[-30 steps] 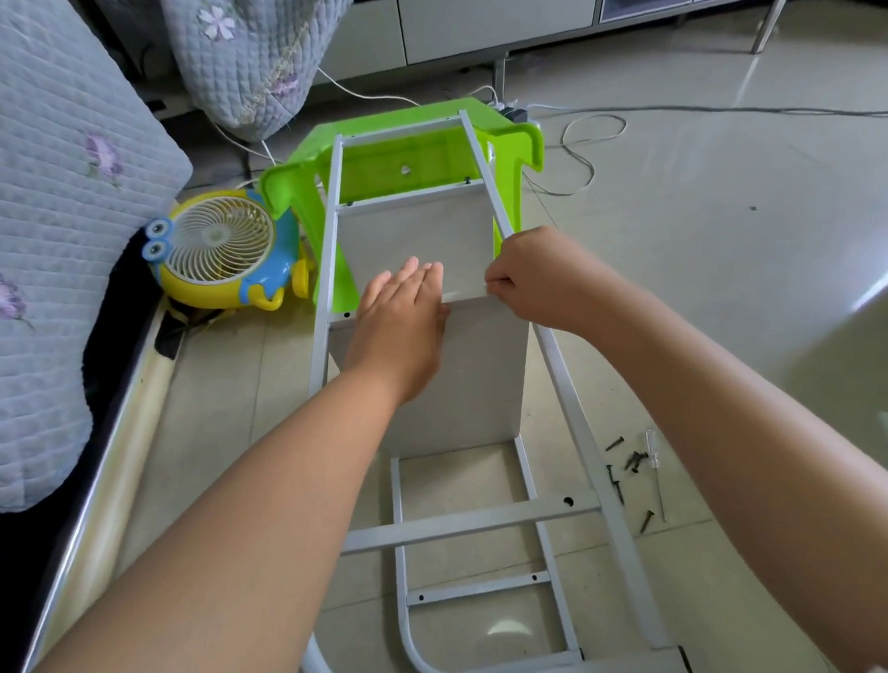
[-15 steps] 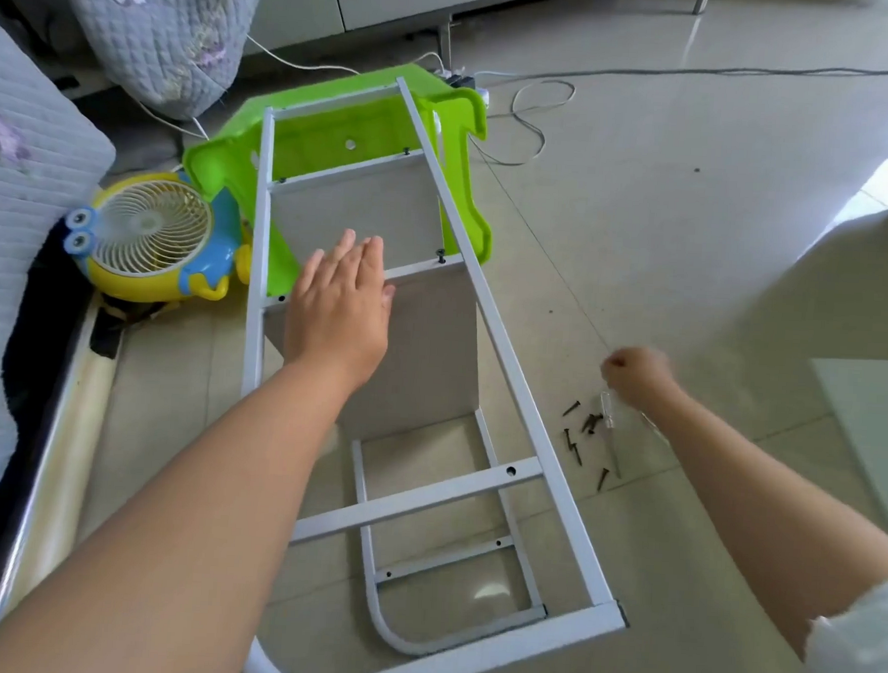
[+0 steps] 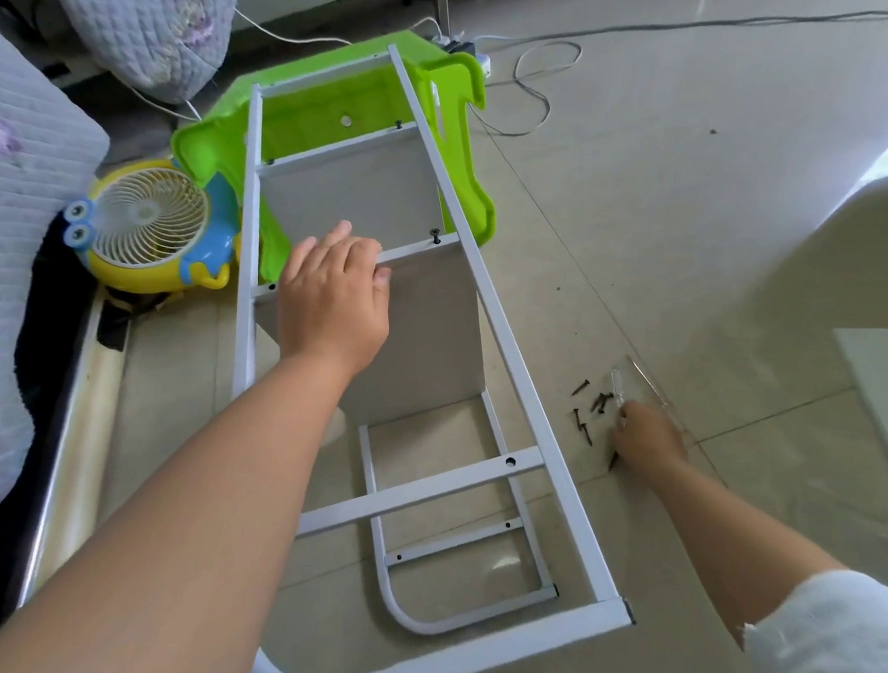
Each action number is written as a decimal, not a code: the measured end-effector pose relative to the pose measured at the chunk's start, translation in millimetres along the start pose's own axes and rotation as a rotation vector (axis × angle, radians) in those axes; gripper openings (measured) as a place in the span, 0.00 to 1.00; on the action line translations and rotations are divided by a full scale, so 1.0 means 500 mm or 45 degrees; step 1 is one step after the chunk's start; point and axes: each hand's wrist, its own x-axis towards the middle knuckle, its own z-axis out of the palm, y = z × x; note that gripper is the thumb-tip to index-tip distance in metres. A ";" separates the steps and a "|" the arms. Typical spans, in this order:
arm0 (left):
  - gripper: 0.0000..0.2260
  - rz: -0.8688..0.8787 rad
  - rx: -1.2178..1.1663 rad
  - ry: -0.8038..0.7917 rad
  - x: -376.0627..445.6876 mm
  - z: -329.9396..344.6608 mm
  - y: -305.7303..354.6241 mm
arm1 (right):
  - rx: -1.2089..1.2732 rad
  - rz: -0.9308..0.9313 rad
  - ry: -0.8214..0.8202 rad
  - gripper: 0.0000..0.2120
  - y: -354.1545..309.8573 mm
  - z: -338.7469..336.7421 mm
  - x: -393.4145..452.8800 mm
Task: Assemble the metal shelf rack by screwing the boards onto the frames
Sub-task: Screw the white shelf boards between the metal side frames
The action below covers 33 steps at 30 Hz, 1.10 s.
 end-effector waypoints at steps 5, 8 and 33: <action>0.19 -0.049 -0.063 -0.108 0.003 -0.005 0.002 | 0.132 0.132 -0.014 0.09 0.005 0.021 0.000; 0.16 -0.089 -0.072 -0.136 0.008 -0.006 0.002 | 0.196 0.190 -0.036 0.08 0.005 0.017 -0.001; 0.23 0.024 0.015 -0.080 0.000 0.013 -0.013 | 0.196 0.240 0.131 0.13 0.008 -0.002 0.009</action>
